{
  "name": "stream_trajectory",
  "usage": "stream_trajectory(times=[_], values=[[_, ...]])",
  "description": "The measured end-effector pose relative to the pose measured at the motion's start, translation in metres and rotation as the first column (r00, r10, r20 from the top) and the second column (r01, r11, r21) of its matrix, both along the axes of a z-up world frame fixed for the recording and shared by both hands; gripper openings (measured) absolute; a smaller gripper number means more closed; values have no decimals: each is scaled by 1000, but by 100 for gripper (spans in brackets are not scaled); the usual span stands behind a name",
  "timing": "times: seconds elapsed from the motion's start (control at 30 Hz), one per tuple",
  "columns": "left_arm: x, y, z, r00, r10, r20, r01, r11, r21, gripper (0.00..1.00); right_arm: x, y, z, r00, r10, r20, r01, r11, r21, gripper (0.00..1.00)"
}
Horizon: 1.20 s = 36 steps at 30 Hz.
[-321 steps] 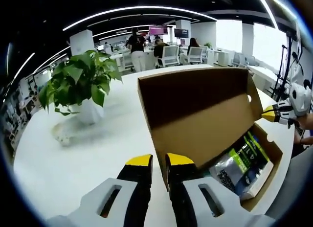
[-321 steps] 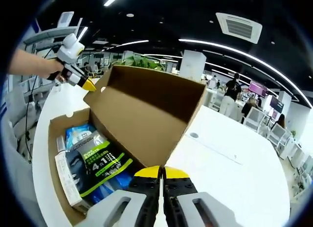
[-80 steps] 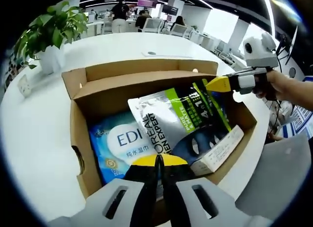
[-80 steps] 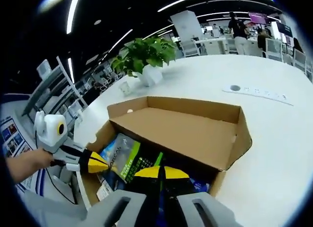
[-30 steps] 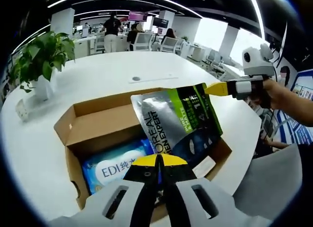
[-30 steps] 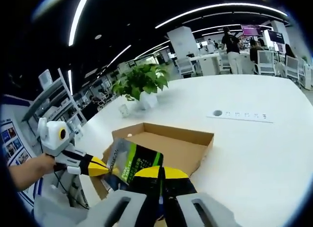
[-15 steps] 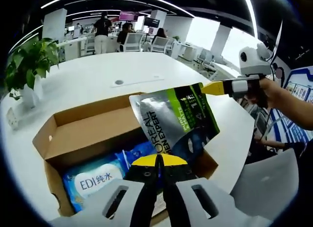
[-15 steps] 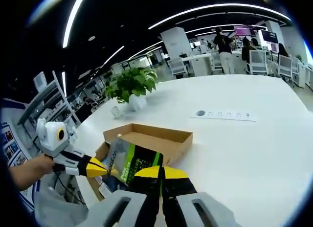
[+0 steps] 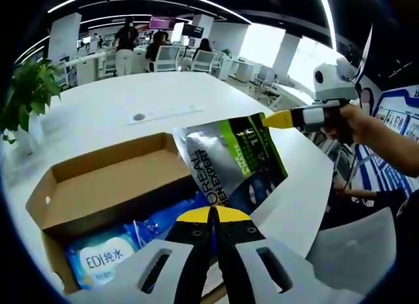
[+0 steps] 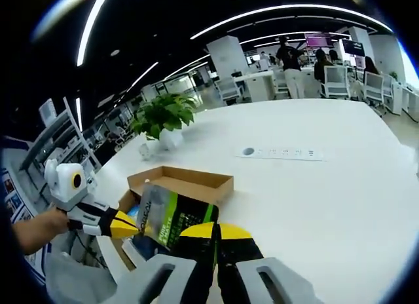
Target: Operate the shoe box by opening the lid, removing the specified soft item, and placing it in the target area until the item is outside and the box remains undamaged.
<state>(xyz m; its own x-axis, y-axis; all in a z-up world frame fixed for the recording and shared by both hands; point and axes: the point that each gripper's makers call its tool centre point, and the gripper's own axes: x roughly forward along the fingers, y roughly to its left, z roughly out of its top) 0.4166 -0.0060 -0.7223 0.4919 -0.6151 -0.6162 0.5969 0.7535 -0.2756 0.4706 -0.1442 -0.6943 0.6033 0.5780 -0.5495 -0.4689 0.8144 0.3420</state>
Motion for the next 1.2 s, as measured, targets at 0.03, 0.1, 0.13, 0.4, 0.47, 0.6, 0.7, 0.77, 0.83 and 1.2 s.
stream_trajectory(times=[0.03,0.1,0.13,0.4,0.47,0.6,0.7,0.77,0.83,1.2], values=[[-1,-4,1,1000,-3,0,3,1000,-2,0,0,-3,0,1000,-2,0,2,1000,-1,0],[-1,-11,1,1000,-12,-1,12,1000,-7,0,1,-10,0,1000,-8,0,8,1000,-4,0],[-1,-15,1,1000,-17,-2,17,1000,-9,0,1,-13,0,1000,-11,-1,11,1000,-6,0],[1,-42,-3,999,-52,-9,52,998,-19,0,0,-42,-6,999,-43,-12,43,999,-26,0],[2,-47,-5,998,-58,-10,58,998,-19,0,0,-47,-7,999,-52,-14,52,998,-28,0],[2,-57,-8,997,-71,-15,71,997,-21,0,1,-58,-10,998,-65,-17,65,997,-36,0],[3,-63,-10,997,-80,-19,79,997,-23,0,1,-63,-12,997,-74,-19,73,996,-44,0],[3,-67,-12,996,-84,-21,83,996,-21,0,2,-66,-13,997,-78,-21,77,996,-46,0],[5,-70,-14,996,-87,-25,87,996,-22,0,3,-69,-15,996,-84,-23,82,995,-48,0],[9,-90,-32,992,-111,-61,111,994,-2,0,-1,-84,-33,993,-111,-49,107,992,-74,0]])
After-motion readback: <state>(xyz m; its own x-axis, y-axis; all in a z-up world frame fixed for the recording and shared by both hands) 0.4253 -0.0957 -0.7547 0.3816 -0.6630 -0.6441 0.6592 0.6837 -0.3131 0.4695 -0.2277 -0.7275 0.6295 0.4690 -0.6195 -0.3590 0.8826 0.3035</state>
